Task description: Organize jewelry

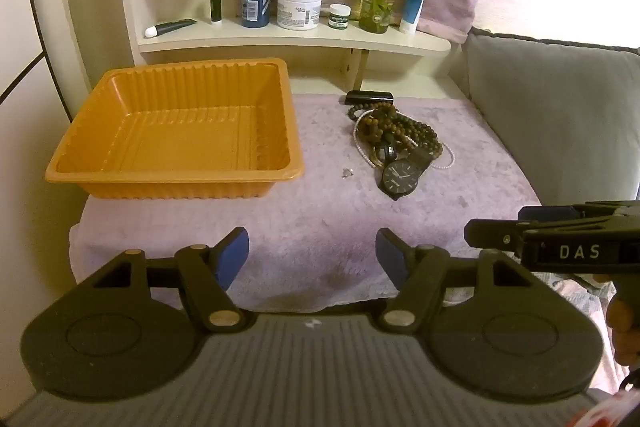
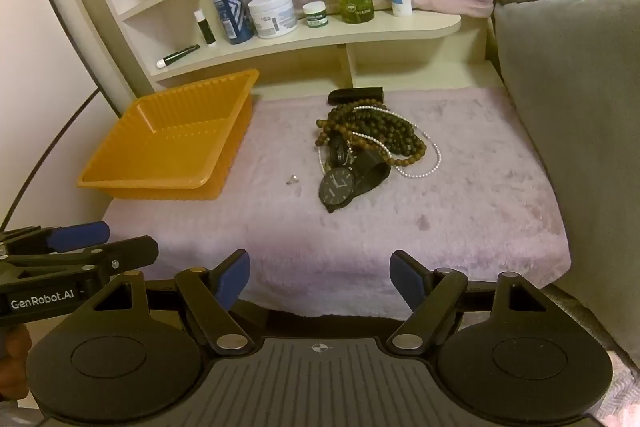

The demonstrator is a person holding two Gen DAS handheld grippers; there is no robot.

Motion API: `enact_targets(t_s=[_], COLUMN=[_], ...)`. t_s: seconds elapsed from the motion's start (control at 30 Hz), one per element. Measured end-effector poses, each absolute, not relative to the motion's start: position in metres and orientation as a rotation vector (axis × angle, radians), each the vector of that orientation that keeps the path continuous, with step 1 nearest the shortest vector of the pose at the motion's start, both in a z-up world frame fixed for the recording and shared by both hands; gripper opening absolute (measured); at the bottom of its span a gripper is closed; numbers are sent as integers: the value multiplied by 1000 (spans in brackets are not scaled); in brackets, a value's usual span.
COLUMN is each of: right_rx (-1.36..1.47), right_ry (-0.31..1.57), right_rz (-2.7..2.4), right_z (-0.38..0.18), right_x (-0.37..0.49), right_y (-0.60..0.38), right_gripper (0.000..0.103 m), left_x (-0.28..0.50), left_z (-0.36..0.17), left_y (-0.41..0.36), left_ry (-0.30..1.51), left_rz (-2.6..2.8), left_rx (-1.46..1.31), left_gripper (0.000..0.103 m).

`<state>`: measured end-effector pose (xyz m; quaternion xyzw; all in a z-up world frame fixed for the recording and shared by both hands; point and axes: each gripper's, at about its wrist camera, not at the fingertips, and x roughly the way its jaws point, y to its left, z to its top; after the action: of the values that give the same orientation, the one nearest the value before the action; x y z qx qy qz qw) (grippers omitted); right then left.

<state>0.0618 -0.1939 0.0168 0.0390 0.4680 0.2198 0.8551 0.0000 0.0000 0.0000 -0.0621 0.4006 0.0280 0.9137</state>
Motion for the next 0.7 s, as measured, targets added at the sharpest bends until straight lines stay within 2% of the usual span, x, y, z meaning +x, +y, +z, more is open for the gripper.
enact_targets(t_s=[0.7], right_rx=[79], right_ry=[979], right_rz=[462], right_z=[18], right_x=[62], right_y=[-193], right_gripper=[77], left_x=[0], left_z=[0], left_y=[0], left_ry=[824], left_rz=[55], left_rx=[-130], left_gripper=[68])
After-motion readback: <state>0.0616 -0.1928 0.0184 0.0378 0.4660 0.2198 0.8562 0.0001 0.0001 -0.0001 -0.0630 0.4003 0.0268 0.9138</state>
